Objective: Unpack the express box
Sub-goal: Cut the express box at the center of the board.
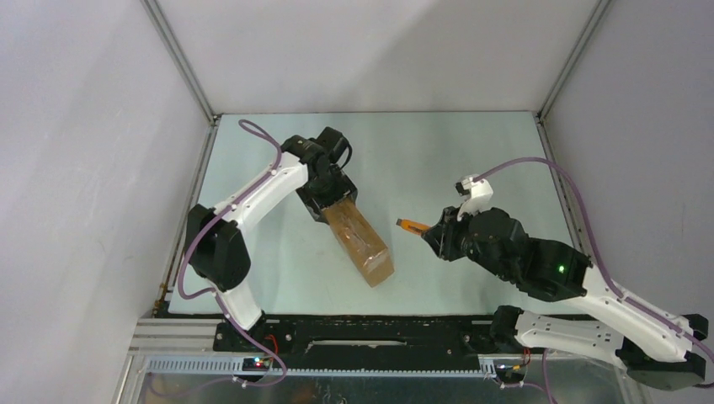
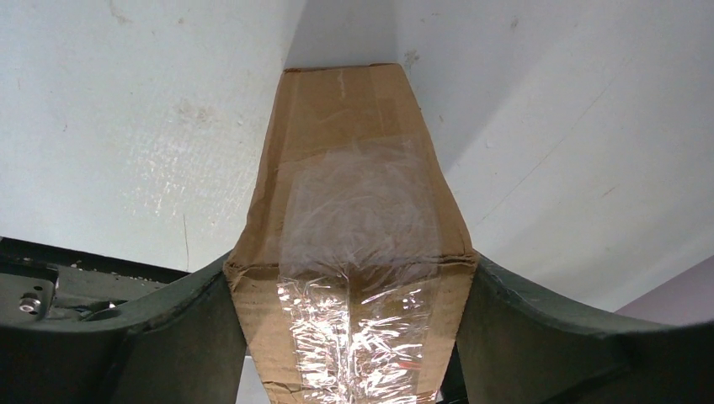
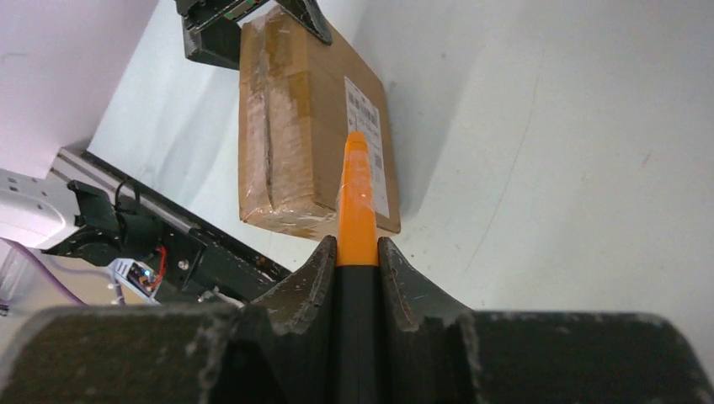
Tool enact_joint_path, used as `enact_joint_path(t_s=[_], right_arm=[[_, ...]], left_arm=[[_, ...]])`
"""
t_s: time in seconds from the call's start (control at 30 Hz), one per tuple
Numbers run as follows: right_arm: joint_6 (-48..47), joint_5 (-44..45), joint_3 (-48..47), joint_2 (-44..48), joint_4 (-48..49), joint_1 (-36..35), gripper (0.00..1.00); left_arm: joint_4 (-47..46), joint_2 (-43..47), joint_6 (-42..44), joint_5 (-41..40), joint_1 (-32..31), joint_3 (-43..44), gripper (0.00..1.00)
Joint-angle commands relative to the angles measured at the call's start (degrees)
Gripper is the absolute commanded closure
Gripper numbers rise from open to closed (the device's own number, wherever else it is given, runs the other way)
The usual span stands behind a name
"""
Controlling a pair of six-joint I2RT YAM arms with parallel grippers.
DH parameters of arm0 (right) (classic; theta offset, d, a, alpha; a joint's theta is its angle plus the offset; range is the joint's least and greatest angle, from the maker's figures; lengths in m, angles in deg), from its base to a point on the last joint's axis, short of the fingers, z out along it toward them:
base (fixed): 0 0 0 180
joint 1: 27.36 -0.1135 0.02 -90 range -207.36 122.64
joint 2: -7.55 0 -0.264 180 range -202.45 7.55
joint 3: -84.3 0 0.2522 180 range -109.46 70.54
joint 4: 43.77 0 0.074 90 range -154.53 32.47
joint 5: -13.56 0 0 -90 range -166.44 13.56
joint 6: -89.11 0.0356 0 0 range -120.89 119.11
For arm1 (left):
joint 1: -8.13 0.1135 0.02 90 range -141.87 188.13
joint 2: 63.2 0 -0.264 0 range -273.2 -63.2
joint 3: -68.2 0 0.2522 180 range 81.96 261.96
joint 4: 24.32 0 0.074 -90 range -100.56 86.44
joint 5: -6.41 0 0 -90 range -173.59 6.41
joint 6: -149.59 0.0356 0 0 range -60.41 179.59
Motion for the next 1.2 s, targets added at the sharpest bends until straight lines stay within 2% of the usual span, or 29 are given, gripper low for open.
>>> enact_joint_path(t_s=[0.0, 0.2, 0.33, 0.8, 1.17], right_arm=[[2.35, -4.20, 2.81, 1.62, 7.33, 1.81, 1.00], [-1.11, -7.28, 3.44, -1.79, 17.21, 1.97, 1.00], [-3.86, -7.30, 3.38, -6.37, 22.41, 1.25, 1.00], [-11.49, -6.83, 2.92, -15.67, 27.75, -0.35, 1.00], [-14.01, -2.54, 1.16, -18.41, 22.19, -2.30, 1.00]], left_arm=[[-2.02, -0.21, 4.73, -4.33, -0.08, -1.26, 0.20], [-4.40, -0.28, 7.77, -1.55, -0.47, -1.57, 0.09], [-5.15, -0.41, 8.36, -0.39, -0.87, -1.07, 0.07], [-4.39, -2.28, 9.06, 0.69, -0.94, 0.47, 0.11], [-4.34, -2.91, 8.94, 0.97, -0.97, 0.73, 0.18]])
